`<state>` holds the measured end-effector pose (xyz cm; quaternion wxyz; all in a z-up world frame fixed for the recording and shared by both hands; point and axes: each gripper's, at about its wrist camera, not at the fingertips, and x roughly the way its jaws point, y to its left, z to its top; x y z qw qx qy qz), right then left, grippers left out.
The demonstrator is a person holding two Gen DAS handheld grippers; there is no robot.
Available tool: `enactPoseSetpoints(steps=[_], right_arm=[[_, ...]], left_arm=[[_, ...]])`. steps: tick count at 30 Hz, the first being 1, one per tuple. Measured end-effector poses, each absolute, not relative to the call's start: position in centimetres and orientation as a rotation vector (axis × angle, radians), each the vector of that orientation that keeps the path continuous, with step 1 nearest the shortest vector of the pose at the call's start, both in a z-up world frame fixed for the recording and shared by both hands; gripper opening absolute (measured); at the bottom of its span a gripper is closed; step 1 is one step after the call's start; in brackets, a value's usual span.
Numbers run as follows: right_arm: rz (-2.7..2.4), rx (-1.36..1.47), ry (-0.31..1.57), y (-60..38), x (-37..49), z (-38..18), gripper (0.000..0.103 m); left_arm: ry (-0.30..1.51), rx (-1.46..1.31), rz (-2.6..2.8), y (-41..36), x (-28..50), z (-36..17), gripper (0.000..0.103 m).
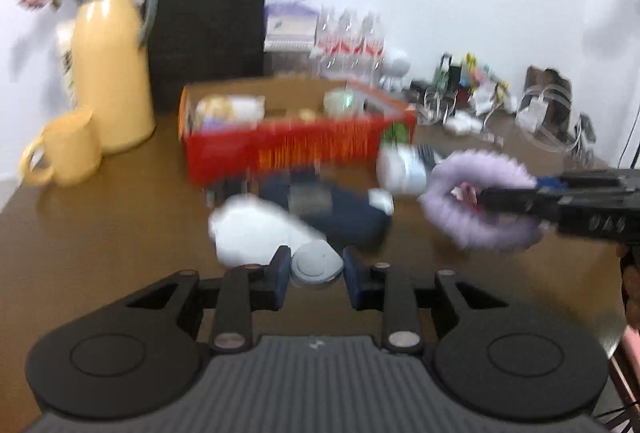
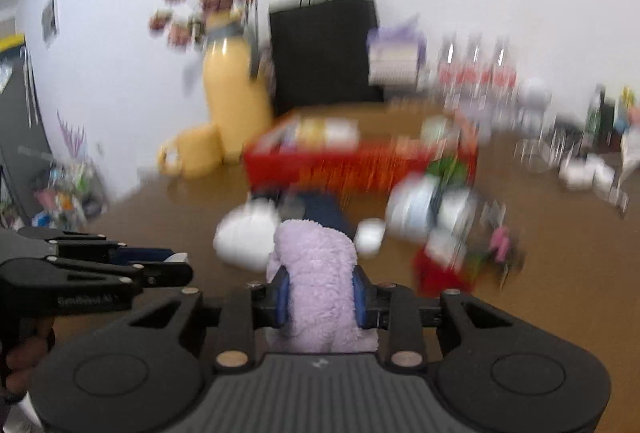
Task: Organize objects
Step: 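Place the lavender item and white lid into the cardboard box, then move both tools back over the remaining items on the table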
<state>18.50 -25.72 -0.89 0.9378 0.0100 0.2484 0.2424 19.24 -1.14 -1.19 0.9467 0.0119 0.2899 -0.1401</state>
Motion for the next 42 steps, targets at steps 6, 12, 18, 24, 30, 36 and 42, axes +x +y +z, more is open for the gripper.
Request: enactPoseSetpoints(steps=[6, 12, 18, 24, 30, 36, 42], right_arm=[[0.375, -0.053, 0.396, -26.9, 29.9, 5.4, 0.029], [0.286, -0.099, 0.577, -25.0, 45.5, 4.5, 0.03], [0.132, -0.226, 0.706, -21.3, 51.9, -2.1, 0.043], [0.159, -0.222, 0.582, -22.3, 50.3, 0.5, 0.082], [0.217, -0.116, 0.467, -24.3, 45.4, 7.0, 0.091], [0.345, -0.013, 0.436, -27.0, 34.6, 8.1, 0.094], [0.39, 0.065, 0.382, -28.7, 22.9, 4.7, 0.103]], left_arm=[[0.609, 0.043, -0.315, -1.7, 33.6, 3.6, 0.029], [0.716, 0.089, -0.22, -5.2, 48.9, 1.9, 0.029], [0.856, 0.024, -0.136, -6.2, 58.3, -2.9, 0.031], [0.84, -0.011, -0.15, -5.8, 57.8, -1.9, 0.057], [0.695, 0.001, -0.151, -4.0, 48.1, 3.9, 0.082], [0.509, 0.01, -0.171, -2.2, 30.6, 5.8, 0.101], [0.457, -0.023, -0.161, -2.2, 15.0, 1.3, 0.103]])
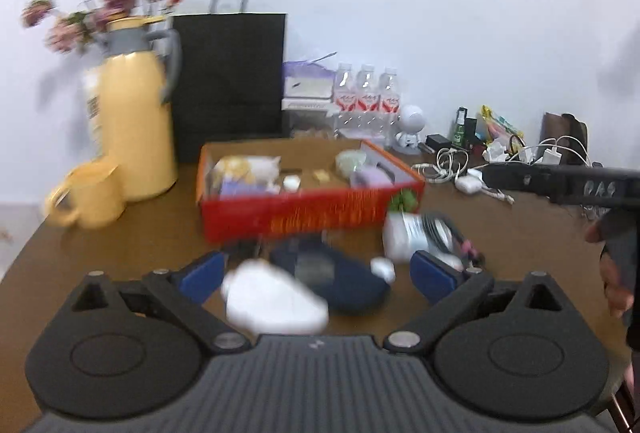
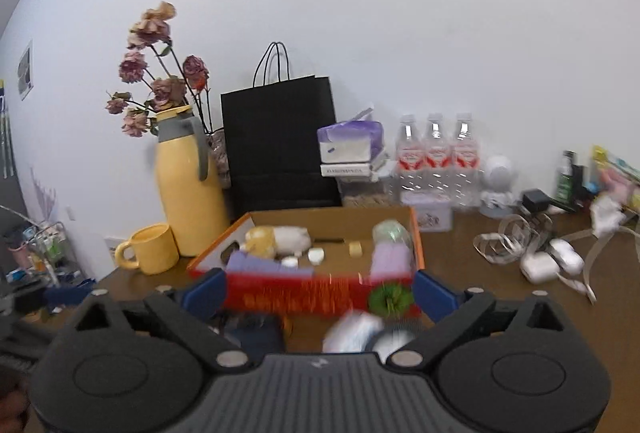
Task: Organize objects
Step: 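Move both tools back over the remaining items on the table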
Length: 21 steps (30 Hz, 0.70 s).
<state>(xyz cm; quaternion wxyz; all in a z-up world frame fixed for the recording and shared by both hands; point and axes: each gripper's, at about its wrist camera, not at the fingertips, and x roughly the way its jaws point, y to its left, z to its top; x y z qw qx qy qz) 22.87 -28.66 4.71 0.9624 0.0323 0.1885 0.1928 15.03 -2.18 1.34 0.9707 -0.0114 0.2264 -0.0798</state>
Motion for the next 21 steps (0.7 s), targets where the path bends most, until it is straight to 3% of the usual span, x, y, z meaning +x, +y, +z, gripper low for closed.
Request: enactPoseSetpoints(steps=[9, 21], right_arm=[[0.397, -0.039, 0.498, -27.7, 13.8, 0.3, 0.103], [0.355, -0.246, 0.385, -33.0, 8.5, 7.3, 0.103]], left_arm=[[0.451, 0.014, -0.02, 0.3, 6.8, 2.0, 0.103], [0.5, -0.042, -0.14, -0.8, 8.0, -0.6, 0.103]])
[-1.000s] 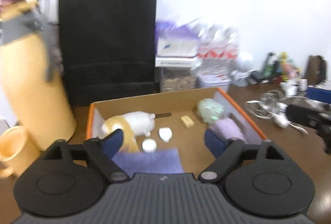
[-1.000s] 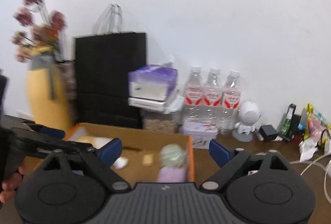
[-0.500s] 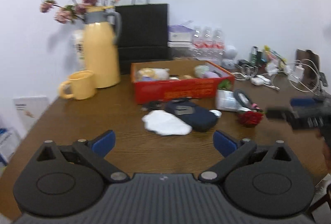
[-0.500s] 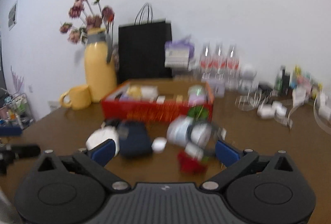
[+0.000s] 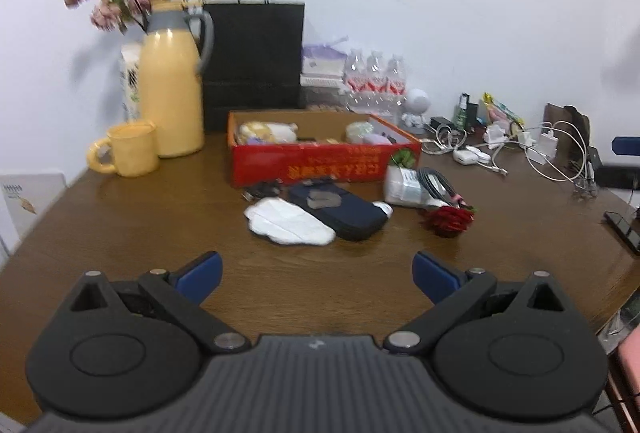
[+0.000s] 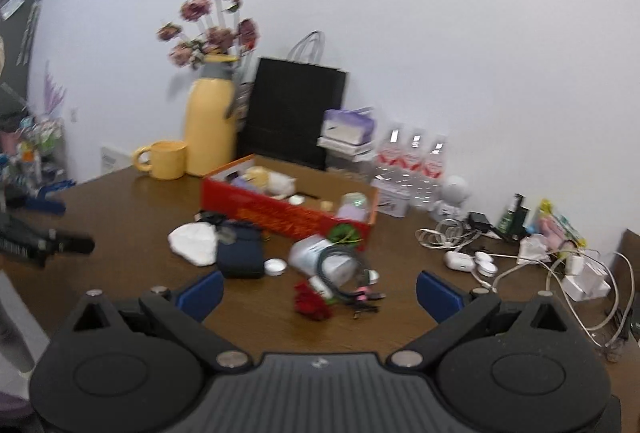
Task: Organize objects
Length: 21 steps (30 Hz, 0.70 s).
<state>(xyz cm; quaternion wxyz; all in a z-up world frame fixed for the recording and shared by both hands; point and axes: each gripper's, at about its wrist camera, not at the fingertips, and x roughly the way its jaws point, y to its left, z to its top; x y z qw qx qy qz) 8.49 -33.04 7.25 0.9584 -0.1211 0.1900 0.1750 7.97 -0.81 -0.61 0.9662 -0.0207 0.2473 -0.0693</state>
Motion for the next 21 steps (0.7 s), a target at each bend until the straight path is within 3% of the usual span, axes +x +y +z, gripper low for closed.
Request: enactPoseSetpoints(steps=[8, 13, 16, 21], right_arm=[[0.358, -0.138, 0.452, -28.4, 14.6, 1.4, 0.102], [0.431, -0.164, 0.485, -24.4, 18.9, -0.9, 0.089], [0.443, -0.141, 0.506, -22.7, 22.1, -1.6, 0.076], [0.515, -0.116, 0.529, -19.9, 26.9, -2.5, 0.065]], left_arm=[[0.577, -0.061, -0.128, -0.4, 12.4, -4.3, 0.103], [0.568, -0.021, -0.156, 0.2, 17.4, -4.0, 0.099], [0.546, 0.025, -0.146, 0.6, 21.6, -3.6, 0.091], [0.596, 0.032, -0.128, 2.8, 29.8, -3.9, 0.079]])
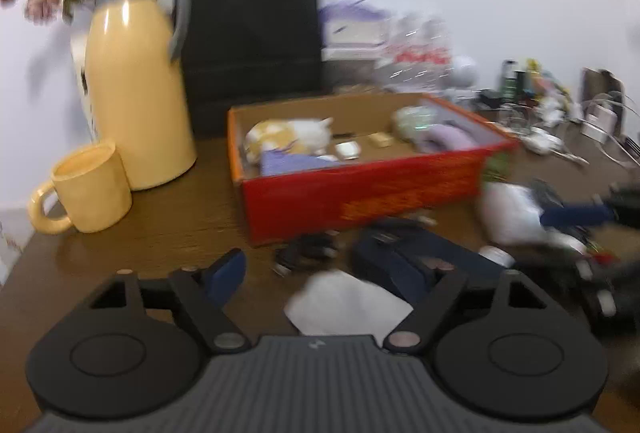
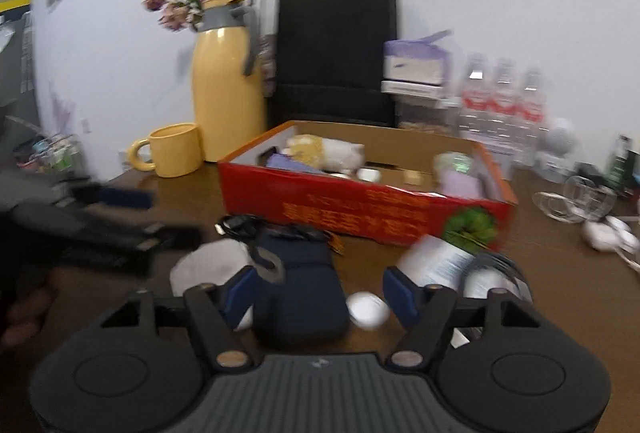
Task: Organize objects
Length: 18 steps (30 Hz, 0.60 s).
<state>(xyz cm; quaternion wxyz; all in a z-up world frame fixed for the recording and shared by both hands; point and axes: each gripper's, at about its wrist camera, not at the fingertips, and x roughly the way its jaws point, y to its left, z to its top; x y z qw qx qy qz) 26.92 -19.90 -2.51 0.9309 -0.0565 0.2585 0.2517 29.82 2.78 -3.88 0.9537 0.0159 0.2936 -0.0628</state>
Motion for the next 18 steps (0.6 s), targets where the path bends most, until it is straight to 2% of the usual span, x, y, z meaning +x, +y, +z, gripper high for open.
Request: enactPoseSetpoints(steps=[1, 2, 3, 4, 5, 7, 8, 9, 11, 18], right_arm=[[0.531, -0.124, 0.535, -18.9, 27.7, -2.8, 0.059], [0.546, -0.136, 0.545, -17.9, 28.4, -3.2, 0.054], [0.56, -0.144, 0.557, -16.9, 29.2, -3.6, 0.04], [0.566, -0.148, 0.569, -16.1, 29.7, -3.8, 0.029], [0.573, -0.146, 0.575, -15.3, 30.2, -4.2, 0.027], [0.562, -0.153, 0.586, -14.3, 30.8, -5.2, 0.012], [0.556, -0.16, 0.594, -14.1, 31.0, -5.8, 0.009], [0.556, -0.155, 0.597, -14.1, 31.0, -6.2, 0.009], [0.573, -0.132, 0.606, -14.6, 31.0, -6.0, 0.002], [0.544, -0.05, 0.531, -16.5, 29.0, -3.8, 0.001]], left_arm=[[0.621, -0.016, -0.128, 3.5, 31.4, -4.3, 0.076], [0.643, -0.067, -0.119, 4.2, 33.0, -4.9, 0.067], [0.667, -0.102, -0.106, 4.7, 34.2, -5.6, 0.053], [0.689, -0.123, -0.1, 5.0, 35.3, -6.2, 0.049], [0.706, -0.128, -0.106, 5.0, 36.1, -6.7, 0.044], [0.705, -0.127, -0.11, 4.9, 36.9, -7.6, 0.036], [0.716, -0.122, -0.108, 5.0, 37.1, -7.8, 0.023], [0.721, -0.139, -0.125, 5.1, 37.1, -7.8, 0.021], [0.724, -0.142, -0.118, 5.2, 36.6, -7.7, 0.02], [0.643, -0.098, -0.077, 4.3, 30.8, -4.0, 0.015]])
